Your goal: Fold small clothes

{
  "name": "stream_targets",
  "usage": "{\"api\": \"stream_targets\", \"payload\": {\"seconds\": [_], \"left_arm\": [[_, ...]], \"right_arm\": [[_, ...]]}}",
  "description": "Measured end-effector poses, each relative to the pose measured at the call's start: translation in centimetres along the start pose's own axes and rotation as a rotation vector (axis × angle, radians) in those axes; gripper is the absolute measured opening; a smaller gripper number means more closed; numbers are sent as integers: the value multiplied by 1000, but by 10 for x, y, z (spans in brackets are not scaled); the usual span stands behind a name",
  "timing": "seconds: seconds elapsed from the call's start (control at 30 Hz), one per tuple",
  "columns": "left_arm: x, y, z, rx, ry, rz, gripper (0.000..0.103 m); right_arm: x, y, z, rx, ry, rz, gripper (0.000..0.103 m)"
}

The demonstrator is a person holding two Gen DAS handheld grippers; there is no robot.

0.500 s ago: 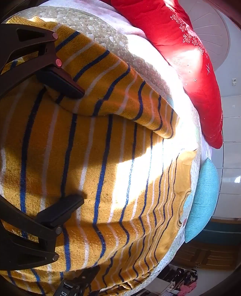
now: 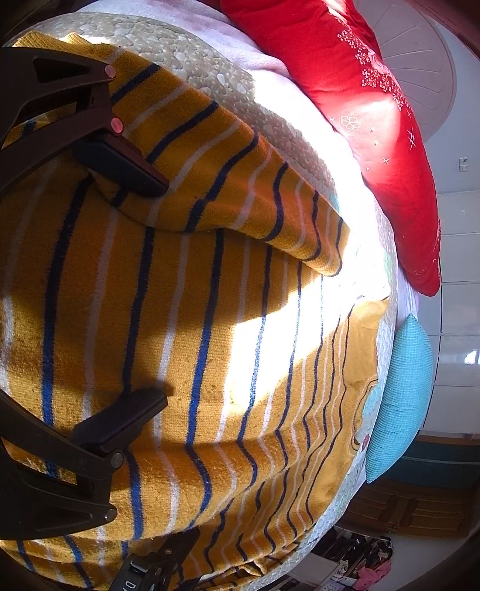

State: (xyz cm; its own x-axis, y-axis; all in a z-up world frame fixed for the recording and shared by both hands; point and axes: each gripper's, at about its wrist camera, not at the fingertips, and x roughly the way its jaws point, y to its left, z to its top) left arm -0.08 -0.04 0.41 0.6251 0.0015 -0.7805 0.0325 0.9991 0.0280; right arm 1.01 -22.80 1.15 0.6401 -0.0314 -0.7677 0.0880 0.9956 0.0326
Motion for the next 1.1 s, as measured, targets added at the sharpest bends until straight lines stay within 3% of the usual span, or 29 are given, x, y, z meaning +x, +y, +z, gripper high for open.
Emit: {"api": "stream_targets", "payload": {"seconds": [1.1], "left_arm": [[-2, -2, -2, 1, 2, 0, 103]], "right_arm": [[-4, -4, -3, 8, 4, -4, 103]]}}
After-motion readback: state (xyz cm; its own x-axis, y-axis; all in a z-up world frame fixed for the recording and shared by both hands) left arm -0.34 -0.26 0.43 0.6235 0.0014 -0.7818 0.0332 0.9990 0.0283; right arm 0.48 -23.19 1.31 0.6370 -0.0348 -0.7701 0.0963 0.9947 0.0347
